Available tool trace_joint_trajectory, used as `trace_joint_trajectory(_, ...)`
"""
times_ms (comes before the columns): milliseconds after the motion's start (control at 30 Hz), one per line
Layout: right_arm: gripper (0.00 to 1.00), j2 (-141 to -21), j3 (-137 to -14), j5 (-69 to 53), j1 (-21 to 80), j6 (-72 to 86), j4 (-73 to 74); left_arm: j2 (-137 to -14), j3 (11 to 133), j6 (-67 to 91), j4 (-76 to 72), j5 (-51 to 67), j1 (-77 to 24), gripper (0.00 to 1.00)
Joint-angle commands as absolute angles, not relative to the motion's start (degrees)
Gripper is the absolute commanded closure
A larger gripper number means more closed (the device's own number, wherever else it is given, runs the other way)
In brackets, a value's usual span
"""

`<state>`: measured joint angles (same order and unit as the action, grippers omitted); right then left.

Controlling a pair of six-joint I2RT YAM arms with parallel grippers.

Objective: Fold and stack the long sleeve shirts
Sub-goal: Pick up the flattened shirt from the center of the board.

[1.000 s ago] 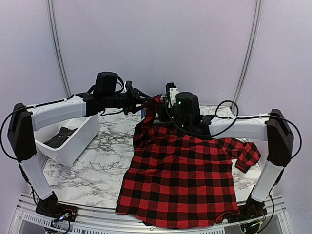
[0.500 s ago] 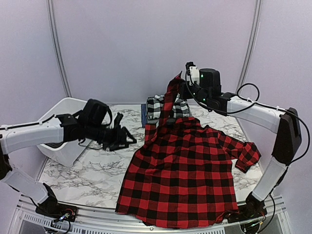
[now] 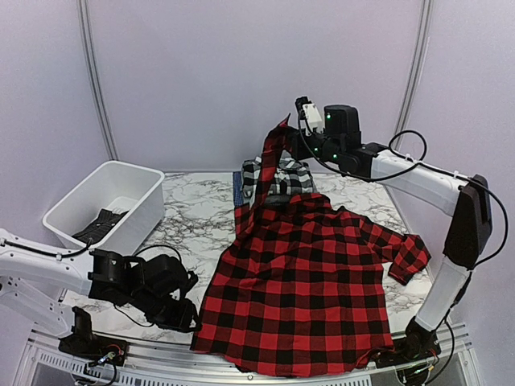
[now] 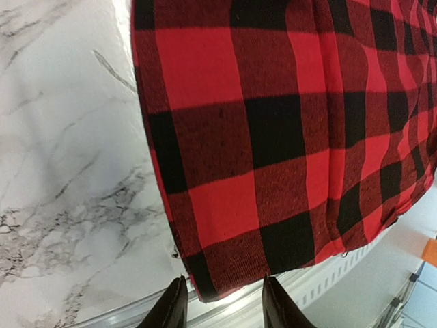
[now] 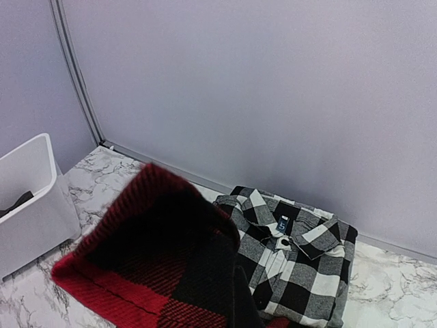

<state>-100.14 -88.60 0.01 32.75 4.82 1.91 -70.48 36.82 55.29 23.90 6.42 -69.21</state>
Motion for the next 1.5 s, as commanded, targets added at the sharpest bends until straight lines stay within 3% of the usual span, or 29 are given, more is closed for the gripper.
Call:
trace_joint_trajectory(0, 1.0, -99.36, -91.29, -1.65, 32.86, 4.98, 2.64, -73.06, 36.28, 60.51, 25.53, 3.5, -74.07, 0.62)
trace_joint_trajectory(267, 1.0, -98.1, -89.89, -2.88, 32.87, 6.27, 1.91, -76.46, 35.95, 66.03, 25.66, 0.36, -78.96, 0.72)
trace_joint_trajectory(600, 1.0, -97.84, -90.65, -3.6, 32.86, 6.85, 2.02, -79.07, 35.87, 69.97, 25.6, -1.47, -82.63, 0.75)
trace_joint_trajectory(833, 1.0, -97.65, -91.93, -3.57, 32.82, 6.49, 3.24, -77.09, 39.31, 68.81, 25.9, -2.8, -83.76, 0.99)
trace_joint_trajectory(1467, 1.0, -99.05, -102.6, 2.98, 32.82, 0.32, 6.77, -64.22, 49.08, 53.91, 34.06, 0.52, -88.19, 1.0)
